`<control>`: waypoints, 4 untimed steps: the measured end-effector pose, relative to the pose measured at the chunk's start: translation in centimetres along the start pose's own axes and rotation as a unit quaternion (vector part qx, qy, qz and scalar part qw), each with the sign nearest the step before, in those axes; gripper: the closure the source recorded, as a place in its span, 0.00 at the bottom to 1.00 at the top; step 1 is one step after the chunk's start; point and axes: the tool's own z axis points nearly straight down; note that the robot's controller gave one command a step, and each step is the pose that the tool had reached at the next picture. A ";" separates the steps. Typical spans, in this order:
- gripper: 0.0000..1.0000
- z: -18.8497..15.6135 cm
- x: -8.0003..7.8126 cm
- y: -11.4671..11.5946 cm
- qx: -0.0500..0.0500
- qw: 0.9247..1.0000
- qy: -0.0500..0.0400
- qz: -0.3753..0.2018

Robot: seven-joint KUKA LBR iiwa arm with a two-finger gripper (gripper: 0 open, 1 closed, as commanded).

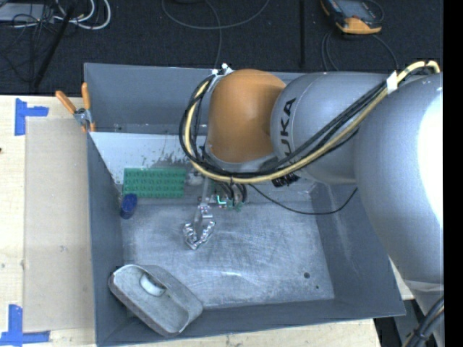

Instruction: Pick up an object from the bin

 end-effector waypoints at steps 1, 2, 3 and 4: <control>0.00 5.7 1.3 -1.7 -0.002 0.998 -0.004 0.061; 1.00 5.4 1.2 -1.7 -0.003 0.998 -0.004 0.061; 1.00 -4.3 1.9 -1.6 -0.001 0.999 -0.008 0.032; 1.00 -7.5 1.8 -1.3 -0.001 1.000 -0.006 -0.002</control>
Offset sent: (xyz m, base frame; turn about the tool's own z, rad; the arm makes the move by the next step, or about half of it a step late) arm -0.0146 -0.0190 -0.0582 0.1218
